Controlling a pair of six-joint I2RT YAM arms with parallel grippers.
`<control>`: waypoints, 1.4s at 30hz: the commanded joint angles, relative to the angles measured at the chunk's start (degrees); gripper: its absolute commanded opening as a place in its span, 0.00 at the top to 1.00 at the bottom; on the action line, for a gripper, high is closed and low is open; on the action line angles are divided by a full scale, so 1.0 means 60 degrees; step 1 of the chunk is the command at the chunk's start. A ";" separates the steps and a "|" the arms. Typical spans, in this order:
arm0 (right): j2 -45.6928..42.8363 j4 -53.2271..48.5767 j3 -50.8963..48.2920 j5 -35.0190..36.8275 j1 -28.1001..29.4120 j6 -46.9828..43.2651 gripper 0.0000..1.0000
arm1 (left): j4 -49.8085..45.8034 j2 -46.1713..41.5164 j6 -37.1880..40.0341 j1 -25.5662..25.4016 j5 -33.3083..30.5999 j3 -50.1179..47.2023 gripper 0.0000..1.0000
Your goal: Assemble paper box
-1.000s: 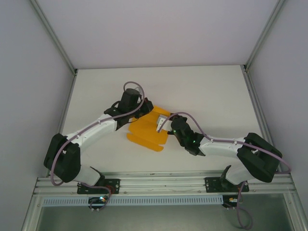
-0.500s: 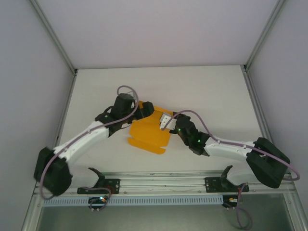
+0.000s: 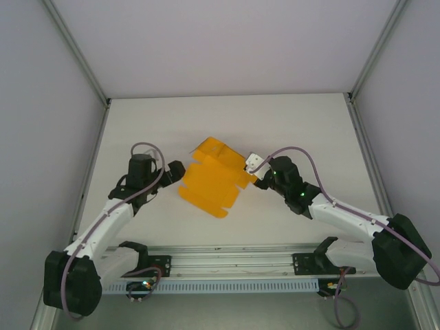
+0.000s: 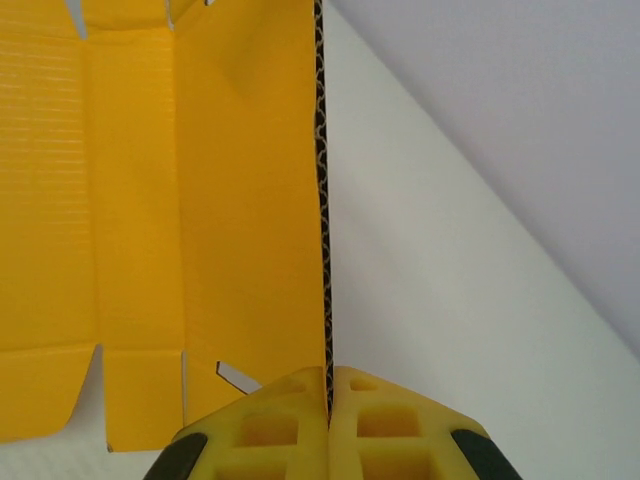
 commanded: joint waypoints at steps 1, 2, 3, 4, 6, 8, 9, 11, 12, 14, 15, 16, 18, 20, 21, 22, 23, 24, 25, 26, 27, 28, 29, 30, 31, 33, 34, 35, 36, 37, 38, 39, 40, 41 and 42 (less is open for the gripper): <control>0.0052 -0.0273 0.0229 -0.0969 -0.0150 0.0498 1.00 | 0.1059 0.0375 0.0952 0.0126 0.0449 0.0332 0.00; 0.0034 -0.0223 0.0215 -0.1104 -0.0243 0.0634 1.00 | 0.1083 0.0503 0.1152 0.0194 0.0360 0.0368 0.00; 0.0017 -0.0143 0.0182 -0.1297 -0.0333 0.0767 1.00 | 0.1160 0.0619 0.1319 0.0296 0.0263 0.0350 0.00; 0.0001 -0.0111 0.0163 -0.1499 -0.0426 0.0866 1.00 | 0.1166 0.0769 0.1407 0.0463 0.0213 0.0368 0.00; -0.0056 -0.0039 0.0152 -0.1729 -0.0572 0.1028 1.00 | 0.1203 0.1025 0.1506 0.0729 0.0476 0.0380 0.01; -0.0138 -0.0056 0.0139 -0.2172 -0.0754 0.1167 1.00 | 0.1708 0.1241 0.1581 0.0841 0.1083 0.0227 0.02; -0.0151 -0.0092 0.0147 -0.2407 -0.0846 0.1223 1.00 | 0.2108 0.1317 0.1624 0.0862 0.1435 0.0112 0.02; -0.0164 -0.0143 0.0149 -0.2837 -0.0983 0.1333 1.00 | 0.2966 0.1444 0.1686 0.0856 0.2321 -0.0094 0.02; -0.0143 -0.0163 0.0151 -0.3026 -0.1042 0.1367 1.00 | 0.3332 0.1525 0.1695 0.0858 0.2642 -0.0189 0.02; -0.0126 -0.0141 0.0142 -0.3343 -0.1154 0.1488 1.00 | 0.3876 0.1689 0.1664 0.0841 0.3111 -0.0281 0.02; -0.0112 -0.0139 0.0152 -0.3450 -0.1205 0.1502 1.00 | 0.3998 0.1780 0.1672 0.0848 0.3248 -0.0280 0.02; -0.0119 -0.0114 0.0167 -0.3540 -0.1262 0.1574 1.00 | 0.4042 0.1898 0.1683 0.0851 0.3383 -0.0241 0.02; -0.0137 -0.0068 0.0169 -0.3779 -0.1377 0.1691 1.00 | 0.4285 0.2119 0.1725 0.0838 0.3734 -0.0229 0.03; -0.0161 -0.0031 0.0152 -0.4032 -0.1491 0.1826 1.00 | 0.4781 0.2343 0.1709 0.0814 0.4241 -0.0270 0.04; -0.0164 -0.0032 0.0178 -0.4207 -0.1554 0.1884 1.00 | 0.5041 0.2488 0.1683 0.0816 0.4492 -0.0301 0.05; -0.0170 -0.0029 0.0168 -0.4322 -0.1595 0.1923 1.00 | 0.5179 0.2600 0.1651 0.0781 0.4563 -0.0289 0.05; -0.0166 -0.0025 0.0170 -0.4410 -0.1613 0.1958 1.00 | 0.5297 0.2717 0.1657 0.0766 0.4845 -0.0273 0.06; -0.0155 -0.0050 0.0184 -0.4534 -0.1645 0.1954 1.00 | 0.5428 0.2839 0.1682 0.0740 0.5021 -0.0247 0.08; -0.0141 -0.0091 0.0192 -0.4615 -0.1668 0.1979 1.00 | 0.5560 0.2932 0.1686 0.0696 0.5165 -0.0215 0.09; -0.0116 -0.0099 0.0219 -0.4709 -0.1683 0.2016 1.00 | 0.5690 0.3042 0.1760 0.0644 0.5333 -0.0191 0.09; -0.0074 -0.0131 0.0236 -0.4834 -0.1700 0.2017 1.00 | 0.5774 0.3143 0.1832 0.0564 0.5506 -0.0145 0.10; -0.0058 -0.0188 0.0260 -0.4944 -0.1728 0.2028 1.00 | 0.5795 0.3216 0.1931 0.0482 0.5620 -0.0084 0.11; -0.0018 -0.0238 0.0295 -0.5124 -0.1742 0.2022 1.00 | 0.5826 0.3289 0.2094 0.0371 0.5756 -0.0028 0.12; 0.0018 -0.0325 0.0339 -0.5280 -0.1763 0.1991 1.00 | 0.5835 0.3356 0.2239 0.0263 0.5844 0.0031 0.13; 0.0040 -0.0393 0.0371 -0.5398 -0.1775 0.2017 1.00 | 0.5814 0.3402 0.2340 0.0179 0.5859 0.0096 0.16; 0.0107 -0.0589 0.0466 -0.5676 -0.1819 0.1952 1.00 | 0.5751 0.3517 0.2513 0.0039 0.5911 0.0222 0.20; 0.0118 -0.0639 0.0486 -0.5759 -0.1833 0.1961 1.00 | 0.5729 0.3568 0.2538 0.0008 0.5894 0.0272 0.24; 0.0142 -0.0687 0.0511 -0.5847 -0.1877 0.1968 1.00 | 0.5714 0.3622 0.2525 -0.0003 0.5891 0.0309 0.28; 0.0171 -0.0712 0.0526 -0.5899 -0.1899 0.1962 1.00 | 0.5747 0.3660 0.2525 -0.0028 0.5899 0.0337 0.31; 0.0178 -0.0689 0.0518 -0.5938 -0.1923 0.2000 1.00 | 0.5749 0.3702 0.2516 -0.0046 0.5883 0.0365 0.35; 0.0178 -0.0663 0.0504 -0.6008 -0.1944 0.2004 1.00 | 0.5754 0.3755 0.2489 -0.0038 0.5845 0.0387 0.39; 0.0186 -0.0668 0.0490 -0.6088 -0.1960 0.2003 1.00 | 0.5785 0.3790 0.2453 -0.0045 0.5828 0.0385 0.41; 0.0192 -0.0675 0.0489 -0.6150 -0.1980 0.2021 1.00 | 0.5886 0.3826 0.2392 -0.0049 0.5829 0.0366 0.44; 0.0198 -0.0725 0.0500 -0.6249 -0.1998 0.2019 1.00 | 0.6021 0.3882 0.2321 -0.0057 0.5871 0.0329 0.46; 0.0203 -0.0775 0.0517 -0.6330 -0.2012 0.2020 1.00 | 0.6191 0.3922 0.2250 -0.0054 0.5916 0.0303 0.47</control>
